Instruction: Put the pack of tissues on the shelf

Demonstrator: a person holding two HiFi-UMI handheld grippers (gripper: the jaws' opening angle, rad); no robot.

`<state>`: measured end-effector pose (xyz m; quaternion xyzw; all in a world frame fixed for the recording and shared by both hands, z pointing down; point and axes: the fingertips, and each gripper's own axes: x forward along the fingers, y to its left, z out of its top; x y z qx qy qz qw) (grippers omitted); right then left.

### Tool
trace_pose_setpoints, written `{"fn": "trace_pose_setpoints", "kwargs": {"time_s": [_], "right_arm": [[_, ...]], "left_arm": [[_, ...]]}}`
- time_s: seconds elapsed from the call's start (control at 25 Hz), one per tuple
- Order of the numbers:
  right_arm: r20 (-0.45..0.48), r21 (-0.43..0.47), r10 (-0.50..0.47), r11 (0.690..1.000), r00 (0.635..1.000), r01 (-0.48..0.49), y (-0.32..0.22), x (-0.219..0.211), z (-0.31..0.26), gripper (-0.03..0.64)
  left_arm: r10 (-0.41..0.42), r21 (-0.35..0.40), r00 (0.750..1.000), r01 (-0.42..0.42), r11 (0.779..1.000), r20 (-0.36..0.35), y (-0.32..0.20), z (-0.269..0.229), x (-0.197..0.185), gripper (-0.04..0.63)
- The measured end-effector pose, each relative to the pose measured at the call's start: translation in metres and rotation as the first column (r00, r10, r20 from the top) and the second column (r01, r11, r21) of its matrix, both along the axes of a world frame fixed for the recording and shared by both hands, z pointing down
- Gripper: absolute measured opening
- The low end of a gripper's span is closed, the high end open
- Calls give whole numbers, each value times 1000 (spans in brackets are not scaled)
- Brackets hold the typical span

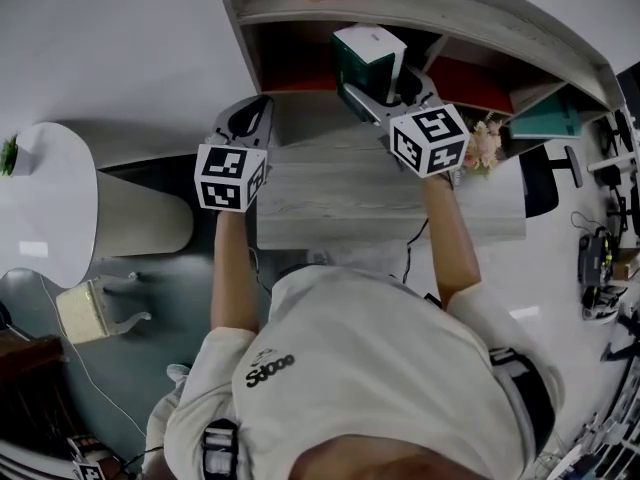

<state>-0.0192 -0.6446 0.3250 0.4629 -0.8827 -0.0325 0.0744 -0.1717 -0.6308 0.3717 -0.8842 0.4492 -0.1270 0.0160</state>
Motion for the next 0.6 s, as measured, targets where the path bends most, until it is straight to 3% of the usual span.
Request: {"fn": "trace_pose_setpoints", "kwargs": {"time_s": [0.6], "right_arm": [[68,-48,87,995,994,-84,-84,-12,18,367]], "left_arm": [[55,-31,998,-56,998,-27,-39,23,-13,21]]}}
